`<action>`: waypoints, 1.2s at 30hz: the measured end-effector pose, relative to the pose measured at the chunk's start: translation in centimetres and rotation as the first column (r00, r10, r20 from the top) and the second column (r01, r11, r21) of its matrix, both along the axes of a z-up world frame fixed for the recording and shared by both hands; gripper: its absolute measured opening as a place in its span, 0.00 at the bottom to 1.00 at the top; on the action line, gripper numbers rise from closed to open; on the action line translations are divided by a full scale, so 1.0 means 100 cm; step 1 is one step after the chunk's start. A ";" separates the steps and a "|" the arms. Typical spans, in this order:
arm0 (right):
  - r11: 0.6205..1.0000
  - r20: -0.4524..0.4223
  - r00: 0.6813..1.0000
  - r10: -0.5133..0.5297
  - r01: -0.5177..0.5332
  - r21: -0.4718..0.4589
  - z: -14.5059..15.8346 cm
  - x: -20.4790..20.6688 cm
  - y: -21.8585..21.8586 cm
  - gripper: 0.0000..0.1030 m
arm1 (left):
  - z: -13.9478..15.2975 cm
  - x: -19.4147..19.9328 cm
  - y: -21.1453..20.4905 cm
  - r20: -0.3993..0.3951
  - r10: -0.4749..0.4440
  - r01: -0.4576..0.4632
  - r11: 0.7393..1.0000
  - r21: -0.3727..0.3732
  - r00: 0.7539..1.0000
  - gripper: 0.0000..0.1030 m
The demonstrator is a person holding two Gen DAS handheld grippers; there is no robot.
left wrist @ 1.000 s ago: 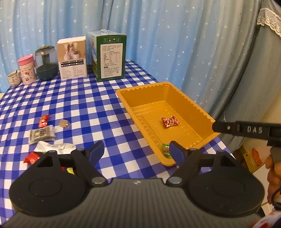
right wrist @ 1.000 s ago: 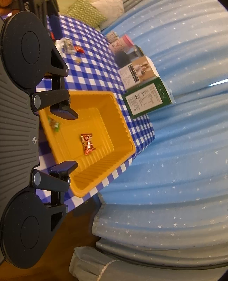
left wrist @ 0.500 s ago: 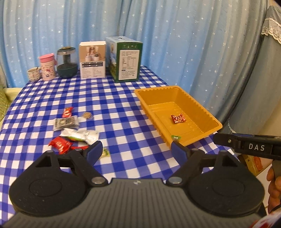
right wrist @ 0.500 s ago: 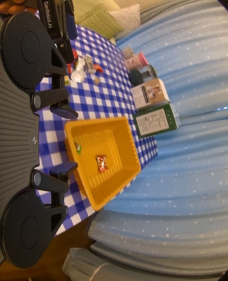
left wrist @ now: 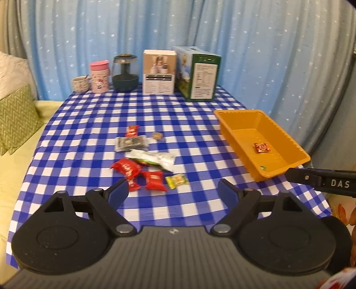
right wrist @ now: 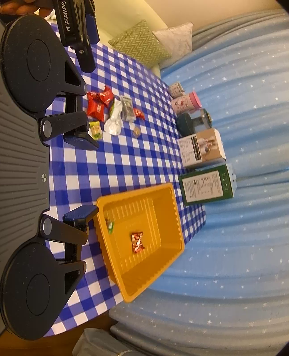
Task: Organize snacks
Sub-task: 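Move both tools back toward the snack pile, then grasp the yellow-green candy with the right tool while the left tool grasps a small red candy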
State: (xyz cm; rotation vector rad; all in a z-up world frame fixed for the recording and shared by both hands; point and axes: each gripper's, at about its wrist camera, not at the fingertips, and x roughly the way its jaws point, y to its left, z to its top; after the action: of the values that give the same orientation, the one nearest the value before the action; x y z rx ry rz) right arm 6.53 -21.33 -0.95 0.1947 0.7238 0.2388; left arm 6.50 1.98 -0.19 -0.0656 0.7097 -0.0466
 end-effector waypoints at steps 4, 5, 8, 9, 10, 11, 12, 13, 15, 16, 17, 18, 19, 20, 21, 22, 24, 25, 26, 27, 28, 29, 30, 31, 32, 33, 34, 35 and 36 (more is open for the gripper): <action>1.000 -0.002 1.000 0.019 -0.019 0.001 -0.002 0.003 0.008 0.53 | -0.002 -0.001 0.012 -0.005 0.025 -0.025 1.000 0.004 1.000 0.84; 1.000 -0.004 1.000 0.024 -0.024 0.000 -0.002 0.004 0.011 0.53 | -0.003 0.000 0.014 -0.007 0.029 -0.029 1.000 0.003 1.000 0.84; 0.999 -0.010 0.999 0.041 -0.041 -0.002 -0.005 0.006 0.017 0.54 | -0.005 0.001 0.020 -0.014 0.039 -0.039 0.999 0.004 0.999 0.84; 0.999 -0.011 0.999 0.047 -0.047 -0.001 -0.006 0.007 0.019 0.54 | -0.006 0.002 0.022 -0.015 0.042 -0.042 0.999 0.005 0.999 0.84; 0.999 -0.013 0.999 0.052 -0.052 -0.003 -0.007 0.008 0.022 0.54 | -0.007 0.002 0.025 -0.017 0.047 -0.047 0.999 0.006 0.999 0.84; 0.998 -0.016 0.998 0.058 -0.058 -0.006 -0.009 0.009 0.024 0.54 | -0.009 0.003 0.027 -0.020 0.051 -0.051 0.999 0.007 0.999 0.84; 0.998 -0.018 0.998 0.064 -0.064 -0.008 -0.010 0.010 0.027 0.54 | -0.010 0.004 0.029 -0.023 0.055 -0.055 0.998 0.008 0.998 0.84; 0.997 -0.021 0.997 0.071 -0.071 -0.010 -0.012 0.011 0.030 0.54 | -0.012 0.005 0.032 -0.027 0.060 -0.060 0.998 0.009 0.998 0.84; 0.997 -0.023 0.997 0.080 -0.080 -0.020 -0.015 0.014 0.036 0.54 | -0.015 0.007 0.036 -0.032 0.069 -0.069 0.998 0.010 0.997 0.84; 0.996 -0.024 0.996 0.087 -0.088 -0.021 -0.017 0.015 0.039 0.54 | -0.017 0.009 0.038 -0.035 0.073 -0.073 0.997 0.011 0.997 0.84; 0.995 -0.025 0.995 0.096 -0.097 -0.018 -0.019 0.017 0.042 0.54 | -0.019 0.011 0.039 -0.039 0.077 -0.077 0.997 0.013 0.996 0.84; 0.994 -0.027 0.994 0.104 -0.105 -0.015 -0.021 0.019 0.045 0.54 | -0.021 0.013 0.041 -0.042 0.083 -0.082 0.996 0.016 0.996 0.84; 0.993 -0.028 0.993 0.113 -0.114 -0.013 -0.023 0.021 0.047 0.54 | -0.023 0.016 0.042 -0.045 0.088 -0.087 0.996 0.021 0.995 0.84; 0.992 -0.028 0.992 0.123 -0.123 -0.012 -0.026 0.023 0.051 0.54 | -0.024 0.018 0.043 -0.048 0.092 -0.091 0.996 0.024 0.995 0.84; 0.992 -0.029 0.991 0.127 -0.127 -0.012 -0.028 0.025 0.054 0.54 | -0.026 0.021 0.045 -0.051 0.095 -0.094 0.995 0.025 0.994 0.84; 0.991 -0.030 0.991 0.130 -0.130 -0.013 -0.031 0.028 0.056 0.54 | -0.028 0.023 0.047 -0.054 0.097 -0.096 0.995 0.026 0.994 0.84; 0.990 -0.035 0.990 0.138 -0.138 -0.012 -0.037 0.033 0.061 0.54 | -0.033 0.029 0.051 -0.061 0.104 -0.102 0.994 0.027 0.993 0.84; 0.990 -0.036 0.990 0.139 -0.139 -0.013 -0.039 0.036 0.064 0.54 | -0.035 0.032 0.053 -0.064 0.107 -0.105 0.994 0.030 0.992 0.84; 0.990 -0.037 0.989 0.140 -0.141 -0.012 -0.042 0.039 0.066 0.54 | -0.037 0.035 0.055 -0.066 0.110 -0.108 0.994 0.032 0.992 0.84; 0.990 -0.037 0.989 0.142 -0.143 -0.011 -0.045 0.043 0.068 0.54 | -0.040 0.038 0.057 -0.070 0.113 -0.111 0.993 0.033 0.991 0.84; 0.989 -0.038 0.989 0.144 -0.145 -0.014 -0.047 0.046 0.070 0.54 | -0.042 0.042 0.059 -0.074 0.116 -0.113 0.993 0.033 0.991 0.84; 0.989 -0.037 0.988 0.147 -0.148 -0.016 -0.050 0.050 0.073 0.54 | -0.045 0.045 0.061 -0.077 0.119 -0.117 0.993 0.034 0.990 0.84; 0.988 -0.036 0.988 0.153 -0.153 -0.017 -0.052 0.053 0.075 0.54 | -0.047 0.048 0.063 -0.080 0.123 -0.121 0.992 0.033 0.989 0.84; 0.987 -0.034 0.987 0.159 -0.160 -0.020 -0.054 0.057 0.078 0.54 | -0.049 0.051 0.064 -0.082 0.130 -0.127 0.991 0.033 0.988 0.84; 0.986 -0.033 0.985 0.167 -0.168 -0.026 -0.057 0.061 0.082 0.54 | -0.051 0.054 0.066 -0.084 0.131 -0.129 0.991 0.032 0.988 0.84; 0.984 -0.031 0.984 0.174 -0.175 -0.032 -0.060 0.064 0.085 0.54 | -0.053 0.057 0.068 -0.086 0.132 -0.130 0.991 0.031 0.988 0.84; 0.982 -0.030 0.983 0.183 -0.184 -0.038 -0.063 0.069 0.089 0.54 | -0.056 0.061 0.069 -0.089 0.133 -0.131 0.991 0.031 0.987 0.84; 0.981 -0.029 0.981 0.191 -0.192 -0.041 -0.066 0.072 0.092 0.54 | -0.057 0.064 0.070 -0.092 0.134 -0.132 0.991 0.031 0.987 0.84; 0.979 -0.029 0.980 0.199 -0.200 -0.046 -0.071 0.076 0.096 0.54 | -0.060 0.067 0.072 -0.095 0.135 -0.133 0.991 0.032 0.986 0.84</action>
State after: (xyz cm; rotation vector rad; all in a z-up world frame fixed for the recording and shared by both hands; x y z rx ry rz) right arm 14.10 -11.71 -8.02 0.0786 0.7736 0.4108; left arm 13.22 9.16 -6.17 -0.0914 0.8014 0.0949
